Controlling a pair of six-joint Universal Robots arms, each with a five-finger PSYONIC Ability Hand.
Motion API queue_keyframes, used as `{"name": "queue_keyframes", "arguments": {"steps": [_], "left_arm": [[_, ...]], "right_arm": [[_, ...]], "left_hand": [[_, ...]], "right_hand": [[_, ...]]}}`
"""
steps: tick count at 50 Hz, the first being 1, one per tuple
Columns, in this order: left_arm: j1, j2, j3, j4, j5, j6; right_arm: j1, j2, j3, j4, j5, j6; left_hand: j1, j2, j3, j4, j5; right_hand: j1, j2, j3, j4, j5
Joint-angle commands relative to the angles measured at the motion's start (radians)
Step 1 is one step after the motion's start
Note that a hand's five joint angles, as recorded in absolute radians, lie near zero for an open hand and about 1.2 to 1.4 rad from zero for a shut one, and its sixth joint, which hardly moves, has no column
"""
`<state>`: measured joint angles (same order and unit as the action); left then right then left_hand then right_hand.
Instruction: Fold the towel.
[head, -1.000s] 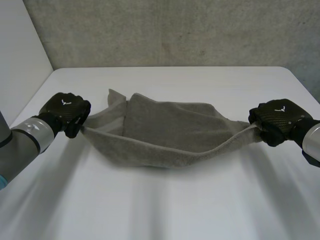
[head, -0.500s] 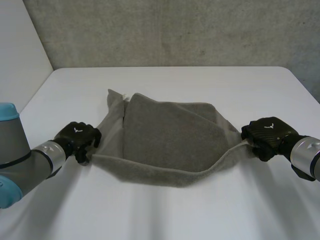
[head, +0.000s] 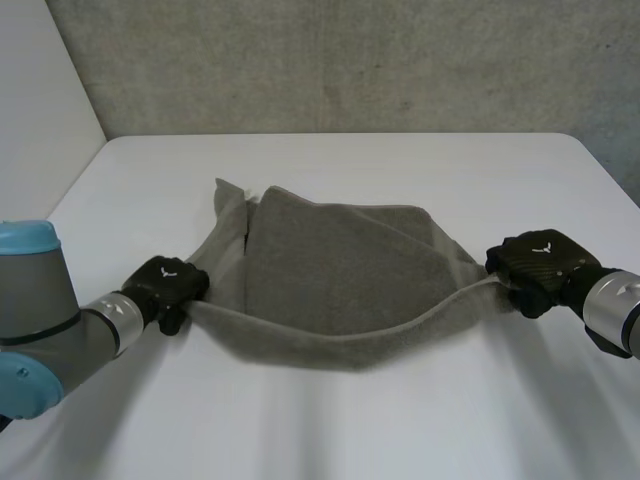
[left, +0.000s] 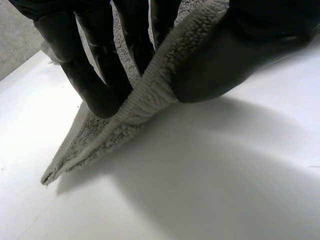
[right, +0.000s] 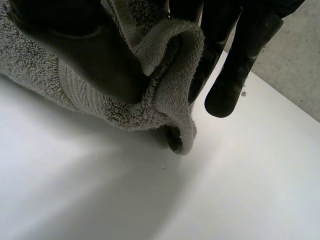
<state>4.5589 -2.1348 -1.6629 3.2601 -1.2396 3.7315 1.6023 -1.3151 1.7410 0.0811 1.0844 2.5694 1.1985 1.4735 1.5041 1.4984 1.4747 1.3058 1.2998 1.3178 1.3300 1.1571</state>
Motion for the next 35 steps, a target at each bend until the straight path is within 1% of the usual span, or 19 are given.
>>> {"name": "queue_keyframes", "arguments": {"steps": [1, 5, 7, 10, 12, 13, 15, 16, 18, 19, 20, 21, 22, 23, 24, 26, 32, 34, 35], "left_arm": [[0.012, 0.068, 0.015, -0.005, -0.003, -0.012], [0.022, 0.156, 0.017, -0.003, -0.003, -0.022], [0.043, 0.249, 0.011, -0.003, -0.001, -0.08], [0.049, 0.296, 0.008, -0.005, -0.001, -0.125], [0.052, 0.392, 0.002, -0.008, 0.012, -0.197], [0.052, 0.392, 0.002, -0.008, 0.012, -0.197], [0.054, 0.488, -0.018, -0.016, 0.052, -0.232], [0.054, 0.489, -0.018, -0.016, 0.052, -0.233], [0.077, 0.594, -0.047, -0.034, 0.103, -0.242], [0.077, 0.595, -0.047, -0.034, 0.103, -0.242], [0.103, 0.646, -0.06, -0.051, 0.123, -0.242], [0.103, 0.647, -0.06, -0.051, 0.123, -0.242], [0.132, 0.694, -0.066, -0.071, 0.141, -0.243], [0.158, 0.726, -0.069, -0.092, 0.156, -0.243], [0.158, 0.727, -0.069, -0.092, 0.157, -0.243], [0.193, 0.757, -0.064, -0.126, 0.181, -0.246], [0.203, 0.736, -0.063, -0.146, 0.186, -0.246], [0.19, 0.628, -0.061, -0.149, 0.177, -0.245], [0.19, 0.627, -0.061, -0.149, 0.177, -0.245]], "right_arm": [[-0.001, -0.012, -0.017, 0.006, -0.003, 0.002], [-0.002, -0.044, -0.034, 0.016, 0.002, 0.008], [-0.002, -0.1, -0.043, 0.017, 0.005, 0.017], [-0.002, -0.122, -0.046, 0.019, 0.006, 0.018], [-0.002, -0.162, -0.058, 0.041, 0.006, 0.017], [-0.002, -0.162, -0.058, 0.042, 0.006, 0.017], [-0.004, -0.222, -0.089, 0.107, 0.003, 0.017], [-0.004, -0.222, -0.089, 0.108, 0.003, 0.017], [-0.007, -0.272, -0.138, 0.213, -0.014, 0.012], [-0.007, -0.273, -0.138, 0.213, -0.014, 0.012], [-0.022, -0.288, -0.173, 0.282, -0.018, 0.009], [-0.05, -0.294, -0.213, 0.36, -0.024, 0.003], [-0.05, -0.294, -0.213, 0.361, -0.024, 0.003], [-0.077, -0.297, -0.25, 0.426, -0.03, -0.002], [-0.077, -0.297, -0.25, 0.427, -0.031, -0.002], [-0.125, -0.297, -0.326, 0.546, -0.044, -0.038], [-0.128, -0.251, -0.368, 0.617, -0.064, -0.135], [-0.104, -0.143, -0.386, 0.62, -0.048, -0.184], [-0.104, -0.142, -0.386, 0.62, -0.047, -0.184]], "left_hand": [[0.198, -0.077, -0.108, -0.102, -0.253], [0.198, -0.077, -0.108, -0.102, -0.253], [0.198, -0.077, -0.108, -0.102, -0.253], [0.198, -0.077, -0.108, -0.102, -0.253], [0.198, -0.077, -0.108, -0.102, -0.253], [0.198, -0.077, -0.108, -0.102, -0.253], [0.198, -0.077, -0.108, -0.102, -0.253], [0.198, -0.077, -0.108, -0.102, -0.253], [0.198, -0.077, -0.108, -0.102, -0.253], [0.198, -0.077, -0.108, -0.102, -0.253], [0.198, -0.077, -0.108, -0.102, -0.253], [0.198, -0.077, -0.108, -0.102, -0.253], [0.198, -0.077, -0.108, -0.102, -0.253], [0.198, -0.077, -0.108, -0.102, -0.253], [0.198, -0.077, -0.108, -0.102, -0.253], [0.198, -0.077, -0.108, -0.102, -0.253], [0.198, -0.077, -0.108, -0.102, -0.253], [0.198, -0.077, -0.108, -0.102, -0.253], [0.198, -0.077, -0.108, -0.102, -0.253]], "right_hand": [[0.09, 0.096, 0.078, 0.066, 0.065], [0.09, 0.096, 0.078, 0.066, 0.065], [0.09, 0.096, 0.078, 0.066, 0.065], [0.09, 0.096, 0.078, 0.066, 0.065], [0.09, 0.096, 0.078, 0.066, 0.065], [0.09, 0.096, 0.078, 0.066, 0.065], [0.09, 0.096, 0.078, 0.066, 0.065], [0.09, 0.096, 0.078, 0.066, 0.065], [0.09, 0.096, 0.078, 0.066, 0.065], [0.09, 0.096, 0.078, 0.066, 0.065], [0.09, 0.096, 0.078, 0.066, 0.065], [0.09, 0.096, 0.078, 0.066, 0.065], [0.09, 0.096, 0.078, 0.066, 0.065], [0.09, 0.096, 0.078, 0.066, 0.065], [0.09, 0.096, 0.078, 0.066, 0.065], [0.09, 0.096, 0.078, 0.066, 0.065], [0.09, 0.096, 0.078, 0.066, 0.065], [0.09, 0.096, 0.078, 0.066, 0.065], [0.09, 0.096, 0.078, 0.066, 0.065]]}}
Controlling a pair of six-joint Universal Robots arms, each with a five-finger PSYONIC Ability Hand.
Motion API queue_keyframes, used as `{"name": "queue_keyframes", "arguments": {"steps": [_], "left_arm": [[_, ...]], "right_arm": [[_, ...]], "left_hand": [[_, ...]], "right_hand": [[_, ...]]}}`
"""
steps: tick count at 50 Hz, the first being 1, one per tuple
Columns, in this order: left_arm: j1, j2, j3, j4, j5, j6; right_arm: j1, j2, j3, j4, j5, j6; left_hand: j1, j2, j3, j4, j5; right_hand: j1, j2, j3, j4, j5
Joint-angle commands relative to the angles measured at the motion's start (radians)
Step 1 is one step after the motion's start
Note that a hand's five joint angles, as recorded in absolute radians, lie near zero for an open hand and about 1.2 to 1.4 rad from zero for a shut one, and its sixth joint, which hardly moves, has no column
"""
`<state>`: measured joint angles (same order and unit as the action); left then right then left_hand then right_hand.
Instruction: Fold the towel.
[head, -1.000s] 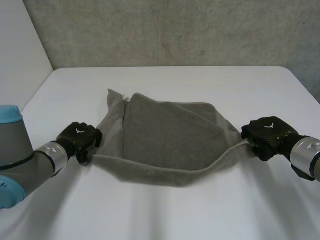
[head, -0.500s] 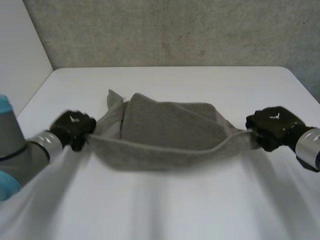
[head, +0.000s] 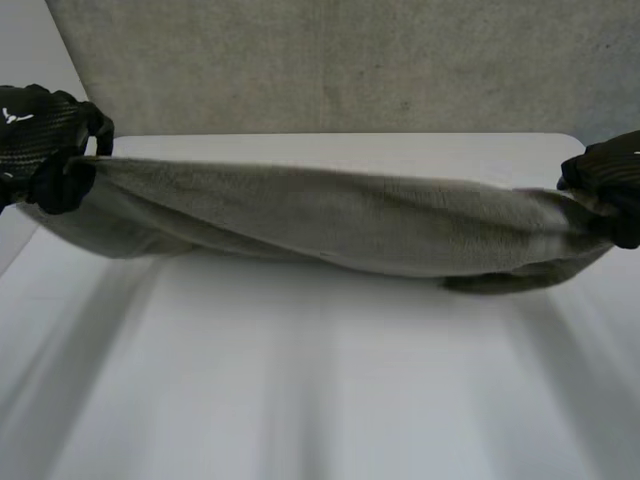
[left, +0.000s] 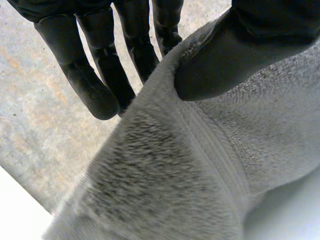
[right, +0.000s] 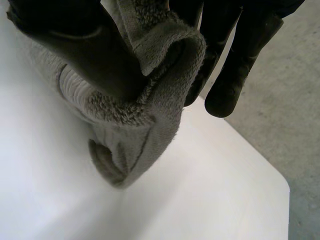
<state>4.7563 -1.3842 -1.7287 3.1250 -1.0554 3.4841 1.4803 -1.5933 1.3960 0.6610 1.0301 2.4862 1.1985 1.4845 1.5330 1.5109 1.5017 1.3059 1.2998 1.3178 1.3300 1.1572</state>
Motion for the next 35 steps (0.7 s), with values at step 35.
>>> {"name": "queue_keyframes", "arguments": {"steps": [35], "left_arm": [[-0.165, -0.478, 0.518, 0.538, -0.216, -0.298]], "right_arm": [[0.307, 0.332, -0.408, -0.756, 0.111, 0.206]], "left_hand": [[0.198, -0.088, -0.137, -0.115, -0.28]], "right_hand": [[0.09, 0.096, 0.078, 0.066, 0.064]]}}
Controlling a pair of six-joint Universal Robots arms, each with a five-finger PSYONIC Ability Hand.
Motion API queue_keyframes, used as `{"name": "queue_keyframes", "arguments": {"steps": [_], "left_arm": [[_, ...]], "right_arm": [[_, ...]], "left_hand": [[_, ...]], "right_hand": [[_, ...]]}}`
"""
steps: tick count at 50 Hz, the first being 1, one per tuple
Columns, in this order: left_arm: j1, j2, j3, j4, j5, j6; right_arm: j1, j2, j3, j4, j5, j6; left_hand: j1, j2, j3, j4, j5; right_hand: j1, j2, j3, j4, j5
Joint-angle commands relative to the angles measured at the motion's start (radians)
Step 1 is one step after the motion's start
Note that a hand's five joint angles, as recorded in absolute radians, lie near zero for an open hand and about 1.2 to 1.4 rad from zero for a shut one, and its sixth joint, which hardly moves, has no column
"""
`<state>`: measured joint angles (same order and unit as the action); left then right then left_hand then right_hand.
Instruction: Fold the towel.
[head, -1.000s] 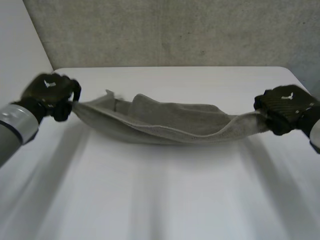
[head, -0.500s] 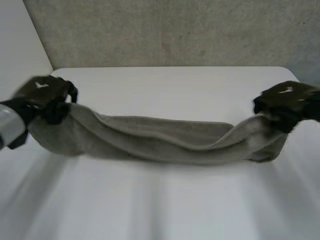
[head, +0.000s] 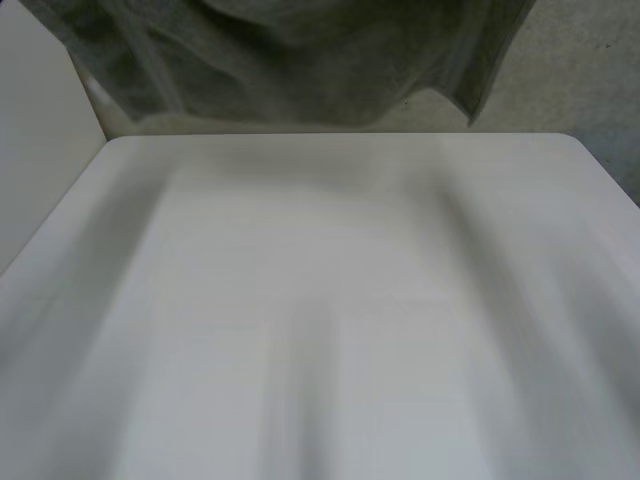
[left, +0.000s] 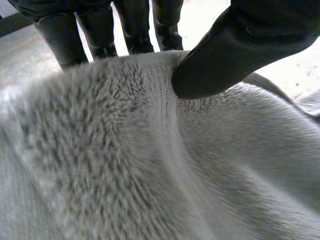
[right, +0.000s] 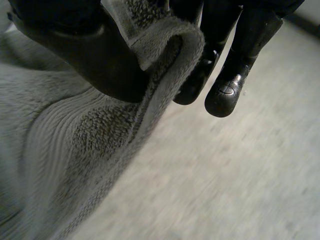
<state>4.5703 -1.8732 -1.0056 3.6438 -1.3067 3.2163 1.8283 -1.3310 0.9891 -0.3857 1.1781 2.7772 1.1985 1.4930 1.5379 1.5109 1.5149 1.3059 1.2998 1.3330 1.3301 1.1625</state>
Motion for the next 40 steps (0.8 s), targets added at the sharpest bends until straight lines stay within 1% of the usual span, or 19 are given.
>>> {"name": "queue_keyframes", "arguments": {"steps": [1, 2, 3, 5, 8, 10, 11, 15, 18, 22, 24, 26, 30, 32, 34, 35, 37, 38, 40], "left_arm": [[0.024, 0.011, -0.272, 0.024, 0.059, -0.023], [0.033, 0.008, -0.338, 0.028, 0.088, -0.012], [0.033, 0.008, -0.338, 0.029, 0.089, -0.012], [0.065, -0.001, -0.465, 0.041, 0.154, 0.029], [0.075, -0.015, -0.527, 0.05, 0.184, 0.063], [0.085, -0.049, -0.64, 0.061, 0.237, 0.152], [0.085, -0.049, -0.64, 0.061, 0.238, 0.152], [0.116, -0.072, -0.784, 0.056, 0.303, 0.301], [0.153, -0.063, -0.853, 0.049, 0.349, 0.374], [0.182, -0.041, -0.906, 0.036, 0.388, 0.408], [0.194, -0.003, -0.926, 0.021, 0.4, 0.41], [0.211, 0.093, -0.953, -0.023, 0.417, 0.402], [0.229, 0.183, -0.982, -0.074, 0.429, 0.396], [0.24, 0.24, -0.998, -0.108, 0.434, 0.393], [0.262, 0.356, -1.034, -0.177, 0.445, 0.384], [0.262, 0.356, -1.035, -0.177, 0.445, 0.384], [0.282, 0.443, -1.073, -0.238, 0.469, 0.381], [0.282, 0.444, -1.073, -0.238, 0.469, 0.381], [0.286, 0.491, -1.102, -0.289, 0.498, 0.382]], "right_arm": [[-0.041, 0.103, 0.008, 0.338, -0.055, -0.15], [-0.04, 0.14, 0.025, 0.373, -0.072, -0.227], [-0.04, 0.141, 0.025, 0.373, -0.072, -0.228], [-0.034, 0.186, 0.083, 0.418, -0.078, -0.382], [-0.034, 0.197, 0.122, 0.432, -0.08, -0.444], [-0.035, 0.226, 0.224, 0.456, -0.081, -0.56], [-0.035, 0.227, 0.224, 0.456, -0.081, -0.561], [-0.046, 0.277, 0.357, 0.465, -0.089, -0.645], [-0.047, 0.273, 0.417, 0.466, -0.086, -0.646], [-0.055, 0.227, 0.451, 0.47, -0.081, -0.636], [-0.072, 0.158, 0.468, 0.478, -0.083, -0.619], [-0.127, 0.025, 0.506, 0.505, -0.094, -0.546], [-0.17, -0.071, 0.525, 0.521, -0.101, -0.455], [-0.207, -0.155, 0.53, 0.582, -0.107, -0.391], [-0.24, -0.189, 0.53, 0.638, -0.109, -0.383], [-0.241, -0.189, 0.53, 0.639, -0.109, -0.383], [-0.34, -0.229, 0.522, 0.795, -0.123, -0.395], [-0.34, -0.229, 0.522, 0.795, -0.123, -0.395], [-0.423, -0.234, 0.516, 0.931, -0.144, -0.441]], "left_hand": [[0.198, -0.097, -0.142, -0.115, -0.293], [0.198, -0.097, -0.142, -0.115, -0.293], [0.198, -0.097, -0.142, -0.115, -0.293], [0.198, -0.097, -0.142, -0.115, -0.293], [0.198, -0.097, -0.142, -0.115, -0.293], [0.198, -0.097, -0.142, -0.115, -0.293], [0.198, -0.097, -0.142, -0.115, -0.293], [0.198, -0.097, -0.142, -0.115, -0.293], [0.198, -0.097, -0.142, -0.115, -0.293], [0.198, -0.097, -0.142, -0.115, -0.293], [0.198, -0.097, -0.142, -0.115, -0.293], [0.198, -0.097, -0.142, -0.115, -0.293], [0.198, -0.097, -0.142, -0.115, -0.293], [0.198, -0.097, -0.142, -0.115, -0.293], [0.198, -0.097, -0.142, -0.115, -0.293], [0.198, -0.097, -0.142, -0.115, -0.293], [0.198, -0.097, -0.142, -0.115, -0.293], [0.198, -0.097, -0.142, -0.115, -0.293], [0.198, -0.097, -0.142, -0.115, -0.293]], "right_hand": [[0.09, 0.096, 0.063, 0.066, 0.059], [0.09, 0.096, 0.063, 0.066, 0.059], [0.09, 0.096, 0.063, 0.066, 0.059], [0.09, 0.096, 0.063, 0.066, 0.059], [0.09, 0.096, 0.063, 0.066, 0.059], [0.09, 0.096, 0.063, 0.066, 0.059], [0.09, 0.096, 0.063, 0.066, 0.059], [0.09, 0.096, 0.063, 0.066, 0.059], [0.09, 0.096, 0.063, 0.066, 0.059], [0.09, 0.096, 0.063, 0.066, 0.059], [0.09, 0.096, 0.063, 0.066, 0.059], [0.09, 0.096, 0.063, 0.066, 0.059], [0.09, 0.096, 0.063, 0.066, 0.059], [0.09, 0.096, 0.063, 0.066, 0.059], [0.09, 0.096, 0.063, 0.066, 0.059], [0.09, 0.096, 0.063, 0.066, 0.059], [0.09, 0.096, 0.063, 0.066, 0.059], [0.09, 0.096, 0.063, 0.066, 0.059], [0.09, 0.096, 0.063, 0.066, 0.059]]}}
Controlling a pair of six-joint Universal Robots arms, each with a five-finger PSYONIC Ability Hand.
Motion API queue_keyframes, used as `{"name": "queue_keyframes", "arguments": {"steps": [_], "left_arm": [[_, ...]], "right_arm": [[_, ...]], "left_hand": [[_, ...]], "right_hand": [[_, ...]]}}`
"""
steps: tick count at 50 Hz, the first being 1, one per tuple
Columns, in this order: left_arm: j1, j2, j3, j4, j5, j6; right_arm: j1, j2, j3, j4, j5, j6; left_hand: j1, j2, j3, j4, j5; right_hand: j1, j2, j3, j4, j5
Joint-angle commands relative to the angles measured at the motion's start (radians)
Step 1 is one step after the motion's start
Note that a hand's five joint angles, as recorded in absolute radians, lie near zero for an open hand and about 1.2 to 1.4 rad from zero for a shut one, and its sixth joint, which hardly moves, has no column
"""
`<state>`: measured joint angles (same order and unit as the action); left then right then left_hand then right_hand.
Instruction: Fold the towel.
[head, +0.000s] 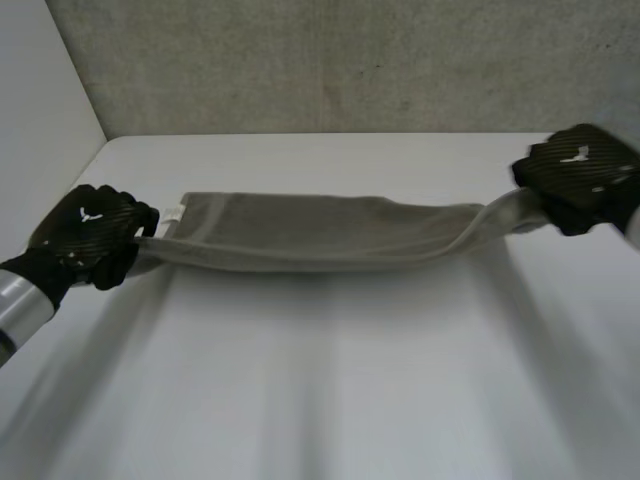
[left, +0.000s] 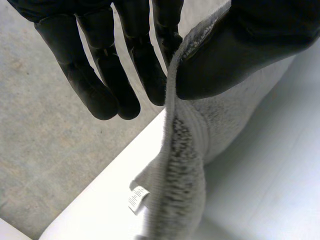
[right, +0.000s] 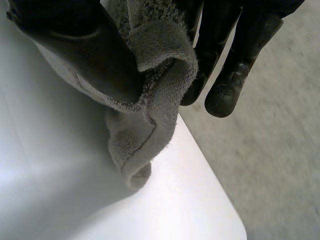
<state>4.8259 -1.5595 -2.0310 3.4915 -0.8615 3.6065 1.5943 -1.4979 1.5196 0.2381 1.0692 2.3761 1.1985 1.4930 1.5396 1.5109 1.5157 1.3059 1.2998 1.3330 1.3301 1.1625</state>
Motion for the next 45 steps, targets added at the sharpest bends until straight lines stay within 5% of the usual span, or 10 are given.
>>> {"name": "queue_keyframes", "arguments": {"steps": [1, 9, 14, 16, 19, 24, 35, 45], "left_arm": [[0.031, 0.177, -0.077, -0.137, 0.053, -0.008], [0.0, 0.119, -0.052, -0.138, 0.071, -0.002], [-0.135, -0.14, 0.132, -0.077, 0.048, -0.006], [-0.23, -0.311, 0.292, -0.075, -0.016, -0.003], [-0.259, -0.471, 0.467, -0.089, -0.112, -0.005], [-0.281, -0.669, 0.719, -0.152, -0.215, 0.0], [-0.325, -1.01, 1.211, -0.308, -0.254, 0.006], [-0.333, -1.05, 1.267, -0.305, -0.257, 0.011]], "right_arm": [[-0.189, -0.067, -0.015, 0.308, -0.035, -0.04], [-0.206, 0.087, -0.024, 0.36, -0.101, -0.153], [-0.123, 0.258, -0.136, 0.334, -0.09, -0.106], [-0.067, 0.368, -0.232, 0.322, -0.051, -0.031], [-0.028, 0.457, -0.324, 0.305, -0.002, 0.035], [-0.007, 0.551, -0.421, 0.236, 0.037, 0.106], [0.041, 0.735, -0.614, 0.135, 0.193, 0.21], [0.046, 0.8, -0.682, 0.128, 0.23, 0.212]], "left_hand": [[0.198, -0.097, -0.143, -0.115, -0.294], [0.198, -0.097, -0.143, -0.115, -0.294], [0.198, -0.097, -0.143, -0.115, -0.294], [0.198, -0.097, -0.143, -0.115, -0.294], [0.198, -0.097, -0.143, -0.115, -0.294], [0.198, -0.097, -0.143, -0.115, -0.294], [0.198, -0.097, -0.143, -0.115, -0.294], [0.198, -0.097, -0.143, -0.115, -0.294]], "right_hand": [[0.09, 0.096, 0.063, 0.066, 0.059], [0.09, 0.096, 0.063, 0.066, 0.059], [0.09, 0.096, 0.063, 0.066, 0.059], [0.09, 0.096, 0.063, 0.066, 0.059], [0.09, 0.096, 0.063, 0.066, 0.059], [0.09, 0.096, 0.063, 0.066, 0.059], [0.09, 0.096, 0.063, 0.066, 0.059], [0.09, 0.096, 0.063, 0.066, 0.059]]}}
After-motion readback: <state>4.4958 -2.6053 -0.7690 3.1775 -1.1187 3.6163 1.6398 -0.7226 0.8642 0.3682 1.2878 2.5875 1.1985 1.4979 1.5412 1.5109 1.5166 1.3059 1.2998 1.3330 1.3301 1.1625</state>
